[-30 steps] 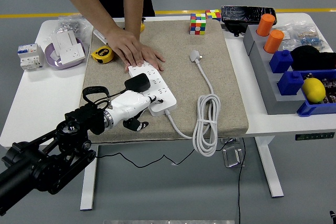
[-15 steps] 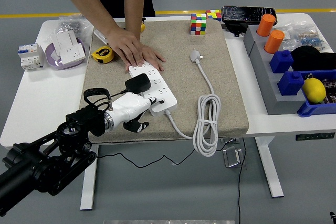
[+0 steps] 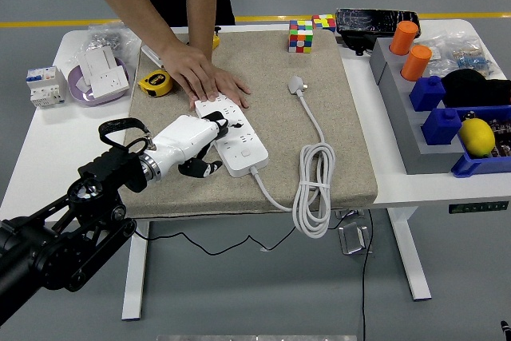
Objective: Pick up the plug,place it near the board,insert it into the board,press the button
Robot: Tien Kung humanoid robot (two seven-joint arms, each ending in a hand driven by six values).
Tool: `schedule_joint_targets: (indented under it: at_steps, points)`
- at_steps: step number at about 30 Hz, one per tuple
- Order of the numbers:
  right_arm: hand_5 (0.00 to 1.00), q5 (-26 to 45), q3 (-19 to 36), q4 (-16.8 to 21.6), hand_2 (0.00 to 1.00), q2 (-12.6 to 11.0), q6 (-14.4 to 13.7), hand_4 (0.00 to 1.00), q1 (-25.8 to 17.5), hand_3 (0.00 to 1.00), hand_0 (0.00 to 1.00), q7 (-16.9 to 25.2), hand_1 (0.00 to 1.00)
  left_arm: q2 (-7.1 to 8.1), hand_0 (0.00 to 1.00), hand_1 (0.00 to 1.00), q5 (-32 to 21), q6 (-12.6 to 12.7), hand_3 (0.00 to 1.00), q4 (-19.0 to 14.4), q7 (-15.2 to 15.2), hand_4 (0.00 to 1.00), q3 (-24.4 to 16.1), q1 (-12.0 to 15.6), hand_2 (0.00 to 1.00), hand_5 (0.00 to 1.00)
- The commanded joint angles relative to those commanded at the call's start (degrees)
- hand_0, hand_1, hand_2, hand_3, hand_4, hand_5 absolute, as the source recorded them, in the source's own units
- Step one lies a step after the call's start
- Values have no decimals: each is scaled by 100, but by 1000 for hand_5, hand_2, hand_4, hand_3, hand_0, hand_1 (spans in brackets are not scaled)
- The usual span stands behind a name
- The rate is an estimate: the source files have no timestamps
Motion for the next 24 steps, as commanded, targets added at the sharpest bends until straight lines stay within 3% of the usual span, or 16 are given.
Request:
schedule_joint_targets:
  at_steps: [2,3,8,9,14,15,20,21,24]
  points:
    - [998,-1,4,-1,811,5,0,998,-3,808,942,-1,872,-30,151,43,-160,112,866,-167,-24,716,-225,65,157,2]
    - [998,-4,7,0,811,7,0,998,-6,808,942,-1,872,-45,193,126,-298,165,746,-250,-36,687,-337,91,232,2]
    - [998,8,-12,-2,811,17,1,998,-13,808,942,-2,872,-125,193,126,-1281,319,746,-671,-42,687,-914,178,232,2]
    - [998,9,-14,-2,811,20,1,998,-13,808,942,-1,871,-147,288,354,-1485,310,510,-745,-28,645,-1036,189,361,2]
    - [998,2,-14,0,811,32,0,998,-5,808,942,3,871,-229,288,354,-2679,165,510,-874,66,645,-1467,221,361,2]
    - [998,4,-17,-1,811,35,1,998,-5,808,942,2,872,-247,520,605,-2902,113,510,-878,97,781,-1533,225,553,134]
    - [998,19,-40,-6,811,41,4,998,-21,808,942,1,872,-299,520,605,-4067,-112,510,-892,308,781,-1752,269,553,134]
    - [998,19,-41,-6,811,38,4,998,-25,808,942,2,872,-310,784,846,-4327,-179,726,-889,377,998,-1812,290,781,554]
    - [998,15,-35,-5,811,32,2,998,-26,808,942,3,872,-333,784,846,-5072,-292,726,-858,491,998,-1952,337,781,554]
